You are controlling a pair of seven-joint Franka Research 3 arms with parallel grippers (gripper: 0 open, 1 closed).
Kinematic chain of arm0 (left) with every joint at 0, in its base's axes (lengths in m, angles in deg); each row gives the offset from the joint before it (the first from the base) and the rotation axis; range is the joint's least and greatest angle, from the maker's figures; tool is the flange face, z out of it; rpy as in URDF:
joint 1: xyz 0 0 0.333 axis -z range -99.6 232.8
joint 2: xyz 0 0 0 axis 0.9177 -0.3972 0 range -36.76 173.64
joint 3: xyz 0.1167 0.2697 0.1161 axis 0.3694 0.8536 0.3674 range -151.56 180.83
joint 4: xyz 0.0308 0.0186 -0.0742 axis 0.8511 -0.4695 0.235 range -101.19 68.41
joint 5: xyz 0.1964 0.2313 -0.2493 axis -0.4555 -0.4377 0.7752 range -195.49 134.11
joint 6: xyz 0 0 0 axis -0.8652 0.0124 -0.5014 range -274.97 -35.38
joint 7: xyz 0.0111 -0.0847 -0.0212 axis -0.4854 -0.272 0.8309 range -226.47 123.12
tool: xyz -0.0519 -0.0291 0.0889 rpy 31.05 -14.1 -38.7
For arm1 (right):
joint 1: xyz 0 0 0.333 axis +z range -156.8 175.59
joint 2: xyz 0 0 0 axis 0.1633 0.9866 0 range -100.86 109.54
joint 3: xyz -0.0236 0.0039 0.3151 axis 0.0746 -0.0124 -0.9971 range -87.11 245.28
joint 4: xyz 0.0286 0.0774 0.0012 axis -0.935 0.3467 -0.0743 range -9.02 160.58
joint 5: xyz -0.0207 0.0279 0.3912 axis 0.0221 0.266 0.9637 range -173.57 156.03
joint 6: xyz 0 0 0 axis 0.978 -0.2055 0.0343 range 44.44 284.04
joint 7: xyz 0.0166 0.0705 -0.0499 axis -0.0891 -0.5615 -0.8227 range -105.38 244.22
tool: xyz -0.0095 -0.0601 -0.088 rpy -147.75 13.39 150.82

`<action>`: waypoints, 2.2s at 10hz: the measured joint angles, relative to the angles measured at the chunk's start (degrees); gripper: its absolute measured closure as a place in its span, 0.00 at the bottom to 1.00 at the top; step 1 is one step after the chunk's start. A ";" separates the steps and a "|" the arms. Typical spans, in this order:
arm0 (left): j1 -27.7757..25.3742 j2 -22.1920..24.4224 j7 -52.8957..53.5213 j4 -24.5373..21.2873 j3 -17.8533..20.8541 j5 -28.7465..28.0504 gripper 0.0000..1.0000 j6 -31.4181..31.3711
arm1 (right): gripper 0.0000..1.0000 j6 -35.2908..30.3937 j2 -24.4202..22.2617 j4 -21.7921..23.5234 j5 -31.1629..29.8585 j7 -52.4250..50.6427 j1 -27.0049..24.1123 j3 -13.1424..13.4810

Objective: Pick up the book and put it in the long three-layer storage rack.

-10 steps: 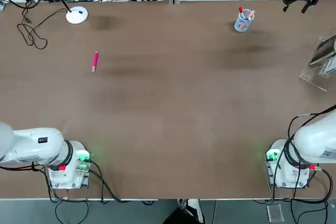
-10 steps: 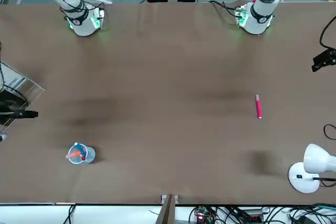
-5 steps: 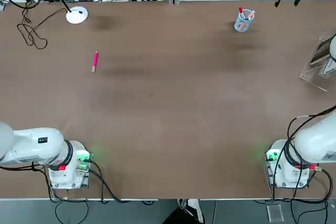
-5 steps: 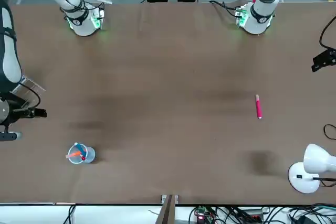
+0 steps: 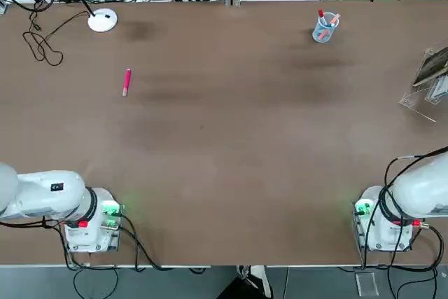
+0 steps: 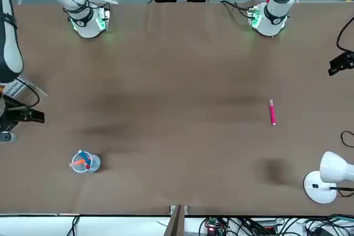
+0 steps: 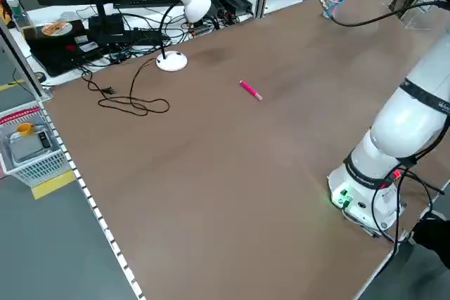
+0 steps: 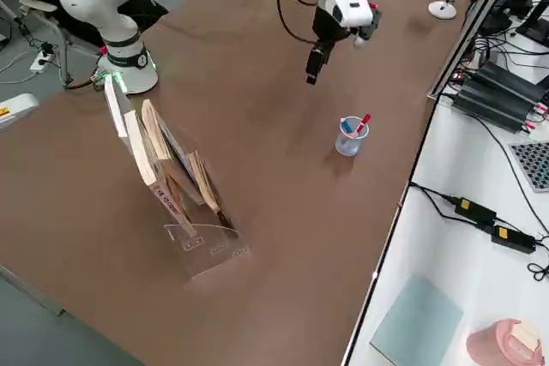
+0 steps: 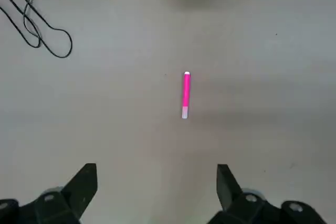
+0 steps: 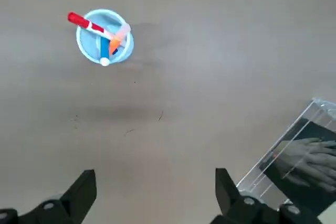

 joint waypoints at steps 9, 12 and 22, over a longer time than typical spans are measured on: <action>0.00 -0.29 0.06 0.01 -0.02 0.00 0.00 0.00 | 0.00 2.73 -9.35 5.97 -0.18 3.21 1.34 0.11; 0.00 -0.30 0.07 0.01 -0.02 0.00 0.00 0.00 | 0.00 2.16 -12.03 7.06 -0.18 3.21 1.34 0.29; 0.00 -0.32 0.11 0.02 -0.04 0.00 0.00 0.00 | 0.00 -5.17 -18.43 7.85 -0.17 3.29 3.73 0.06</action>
